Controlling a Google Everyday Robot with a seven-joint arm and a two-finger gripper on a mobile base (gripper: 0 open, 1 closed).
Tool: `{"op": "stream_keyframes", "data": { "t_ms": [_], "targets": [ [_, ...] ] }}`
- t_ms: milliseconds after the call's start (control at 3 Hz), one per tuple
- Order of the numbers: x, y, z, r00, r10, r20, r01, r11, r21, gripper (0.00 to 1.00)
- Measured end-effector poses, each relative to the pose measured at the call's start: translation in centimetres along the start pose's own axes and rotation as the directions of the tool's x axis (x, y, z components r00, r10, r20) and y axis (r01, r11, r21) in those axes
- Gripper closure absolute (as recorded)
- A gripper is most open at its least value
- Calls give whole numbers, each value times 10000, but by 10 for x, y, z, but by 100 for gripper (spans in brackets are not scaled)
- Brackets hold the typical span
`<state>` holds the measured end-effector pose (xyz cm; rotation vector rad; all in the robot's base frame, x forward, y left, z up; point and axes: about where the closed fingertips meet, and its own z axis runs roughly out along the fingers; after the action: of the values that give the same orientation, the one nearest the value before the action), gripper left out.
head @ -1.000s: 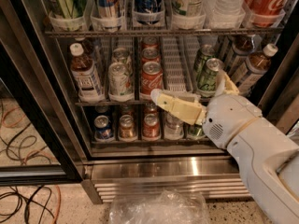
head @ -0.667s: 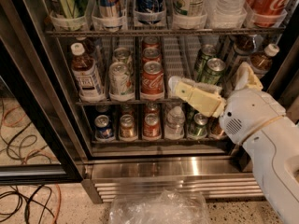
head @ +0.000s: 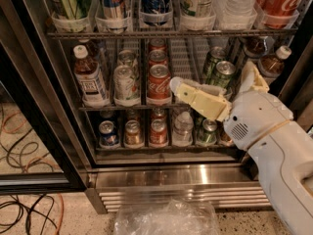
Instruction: Pick 7up can from top shelf of fridge
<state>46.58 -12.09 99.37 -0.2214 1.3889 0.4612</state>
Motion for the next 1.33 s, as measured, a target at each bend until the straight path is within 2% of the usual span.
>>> {"op": "stream_keyframes", "data": {
  "t_ms": [333,667,1000,1333],
  "targets": [
    [-3,10,9,9966,-807,134,810,9966,-182,0],
    [-7,13,7,9830,-1801,354,1794,9835,211,0],
    [-6,-4,5,9706,-2402,162,2379,9673,884,0],
    [-12,2,9,9746,-2188,470,2143,9730,857,0]
  ]
}}
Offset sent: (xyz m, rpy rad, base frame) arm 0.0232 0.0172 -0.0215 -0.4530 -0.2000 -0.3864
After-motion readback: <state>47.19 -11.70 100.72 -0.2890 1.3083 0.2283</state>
